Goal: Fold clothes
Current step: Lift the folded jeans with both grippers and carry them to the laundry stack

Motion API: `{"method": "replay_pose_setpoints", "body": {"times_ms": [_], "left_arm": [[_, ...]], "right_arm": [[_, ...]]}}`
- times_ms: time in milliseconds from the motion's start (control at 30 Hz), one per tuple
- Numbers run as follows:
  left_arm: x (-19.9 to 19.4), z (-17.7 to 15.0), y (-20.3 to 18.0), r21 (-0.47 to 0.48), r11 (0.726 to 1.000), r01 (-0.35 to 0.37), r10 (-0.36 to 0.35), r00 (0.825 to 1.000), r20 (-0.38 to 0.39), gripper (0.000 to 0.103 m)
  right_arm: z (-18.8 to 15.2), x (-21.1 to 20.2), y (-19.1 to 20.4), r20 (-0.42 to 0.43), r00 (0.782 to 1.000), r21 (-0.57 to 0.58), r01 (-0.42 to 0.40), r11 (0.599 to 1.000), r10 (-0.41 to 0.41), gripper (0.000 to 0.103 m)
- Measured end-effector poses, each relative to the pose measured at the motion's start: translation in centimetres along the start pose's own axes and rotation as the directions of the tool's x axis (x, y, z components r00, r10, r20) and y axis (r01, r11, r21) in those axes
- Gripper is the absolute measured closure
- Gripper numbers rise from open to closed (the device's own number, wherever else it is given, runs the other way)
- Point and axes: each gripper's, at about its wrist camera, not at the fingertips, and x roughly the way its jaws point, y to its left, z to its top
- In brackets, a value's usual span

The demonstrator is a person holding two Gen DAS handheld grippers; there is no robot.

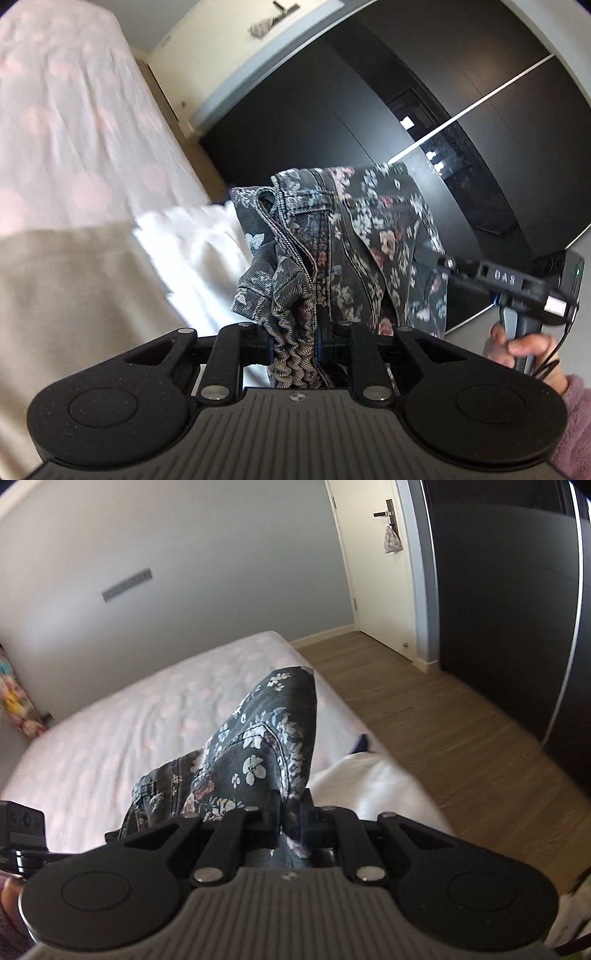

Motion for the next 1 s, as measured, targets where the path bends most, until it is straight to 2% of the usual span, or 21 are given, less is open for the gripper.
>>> {"method": "replay_pose_setpoints", "body": {"times_ms": [67,200,367,567,633,767,900,1000], "left_arm": [[2.4,0.2,-0.3,-0.005,1.0,0.01,-0.01,1.0,-0.025,0.087],[5.3,0.5,-0.2,0.028,1.0,-0.014,0.015,0.998,-0.053,0.087],[7.2,0.3,1.2,0.023,0.998,-0.066,0.067,0.996,-0.063,0.087],[9.2,-0.1,3.4,-0.059,0.996,-0.072,0.066,0.992,-0.103,0.084],[8.9,-0.2,3.2,-0.044,0.997,-0.064,0.06,0.993,-0.101,0.079],[6.6,-0.5,3.2,-0.02,0.998,-0.064,0.062,0.993,-0.101,0.058],[4.0,-0.3,3.3,0.0,0.998,-0.066,0.065,0.994,-0.092,0.058],[2.4,0.0,2.7,0.044,0.994,-0.096,0.099,0.992,-0.073,0.058]], "right_arm": [[1.2,0.8,-1.0,-0.026,0.998,-0.042,0.053,0.998,-0.054,0.092],[2.4,3.6,-2.8,-0.058,0.987,-0.101,0.141,0.985,-0.148,0.092],[2.2,8.4,-4.1,-0.071,0.983,-0.115,0.162,0.98,-0.171,0.092],[1.7,13.7,-5.2,-0.138,0.953,-0.165,0.245,0.955,-0.268,0.092],[1.4,14.5,-5.9,-0.151,0.941,-0.161,0.28,0.946,-0.304,0.09],[0.6,15.3,-7.3,-0.159,0.917,-0.123,0.348,0.929,-0.365,0.085],[0.1,14.8,-8.3,-0.143,0.906,-0.044,0.395,0.917,-0.397,0.081],[-0.4,12.2,-8.0,-0.099,0.914,-0.008,0.395,0.919,-0.394,0.078]]}}
